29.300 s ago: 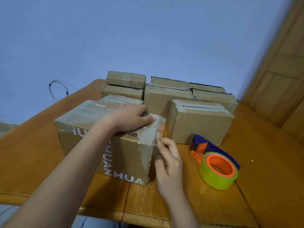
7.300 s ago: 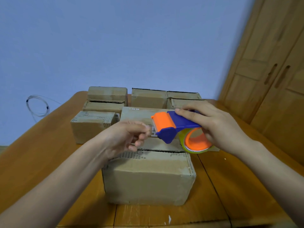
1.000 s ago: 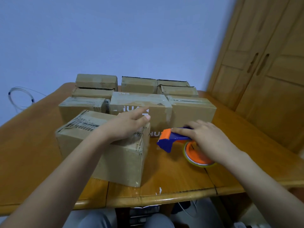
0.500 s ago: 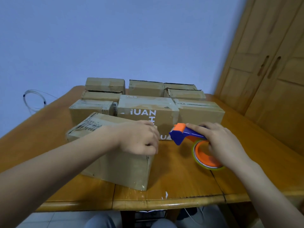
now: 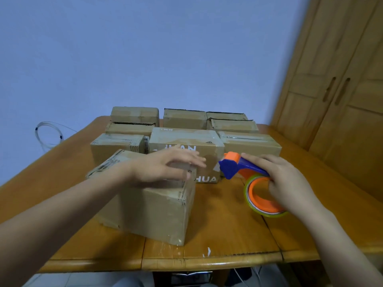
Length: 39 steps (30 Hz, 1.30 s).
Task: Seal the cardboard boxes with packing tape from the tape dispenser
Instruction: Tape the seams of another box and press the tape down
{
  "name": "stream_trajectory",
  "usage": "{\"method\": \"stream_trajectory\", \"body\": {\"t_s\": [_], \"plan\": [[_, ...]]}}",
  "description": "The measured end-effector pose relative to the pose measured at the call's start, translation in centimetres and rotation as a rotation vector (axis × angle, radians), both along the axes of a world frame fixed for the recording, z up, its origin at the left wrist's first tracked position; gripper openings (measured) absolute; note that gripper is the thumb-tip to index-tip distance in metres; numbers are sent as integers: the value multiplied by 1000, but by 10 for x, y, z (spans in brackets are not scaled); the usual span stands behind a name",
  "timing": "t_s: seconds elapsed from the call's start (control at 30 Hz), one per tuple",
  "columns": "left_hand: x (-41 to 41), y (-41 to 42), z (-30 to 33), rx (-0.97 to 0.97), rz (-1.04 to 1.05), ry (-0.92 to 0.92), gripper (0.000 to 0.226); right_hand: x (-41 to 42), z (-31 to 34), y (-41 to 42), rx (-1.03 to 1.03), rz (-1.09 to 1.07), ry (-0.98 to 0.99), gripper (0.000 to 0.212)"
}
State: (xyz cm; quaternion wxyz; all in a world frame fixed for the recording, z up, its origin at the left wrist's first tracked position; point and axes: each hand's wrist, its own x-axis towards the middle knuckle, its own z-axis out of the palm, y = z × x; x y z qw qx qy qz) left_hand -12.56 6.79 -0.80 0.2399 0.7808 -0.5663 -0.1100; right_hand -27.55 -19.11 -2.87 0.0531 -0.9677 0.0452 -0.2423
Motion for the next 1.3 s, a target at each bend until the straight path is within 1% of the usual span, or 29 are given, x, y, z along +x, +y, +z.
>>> {"method": "stream_trajectory", "body": {"t_s": [0.03,0.1,0.17,0.23,0.3,0.37,0.47,0.5,0.57,0.63,0.7,0.8,0.83,0.9,0.97,1.07,1.1,1.2,1.23,1.3], "plan": [[6,8,5,-1,17,-40,52,-1,2,0,25,18,-28,87],[20,23,14,107,62,-106,66,-3,4,2,93,54,-79,87],[30,35,17,268,120,-58,76,-6,4,8,166,97,-120,85],[30,41,14,368,174,63,76,-8,2,15,210,137,-155,84],[28,42,12,376,226,68,72,-7,-1,21,241,153,-171,85],[22,38,12,398,329,-39,76,-6,-2,27,271,141,-181,89],[7,27,13,483,484,-280,100,-5,1,34,330,137,-227,92],[2,24,12,491,514,-340,104,-5,3,35,346,134,-237,92],[-2,20,11,482,569,-393,107,-5,7,37,364,129,-255,89],[-3,17,11,478,622,-392,104,-5,9,41,369,120,-279,88],[-3,12,11,471,658,-341,97,-5,7,44,396,110,-305,87],[-11,3,10,452,657,-192,89,-7,-3,47,460,112,-326,86],[-13,2,8,433,665,-148,89,-10,-8,48,475,107,-334,85],[-14,3,1,394,694,-53,96,-15,-18,47,515,82,-352,83],[-15,4,-5,335,712,19,94,-19,-26,43,539,41,-356,81],[-19,6,-11,245,714,115,94,-21,-29,36,502,-4,-347,90],[-19,6,-11,223,714,143,90,-21,-28,34,499,-13,-352,92],[-21,4,-12,216,685,208,65,-19,-22,29,503,-6,-366,88],[-22,3,-13,219,679,230,62,-18,-20,28,490,6,-368,87],[-21,3,-13,230,689,268,62,-12,-18,28,457,32,-377,89]]}}
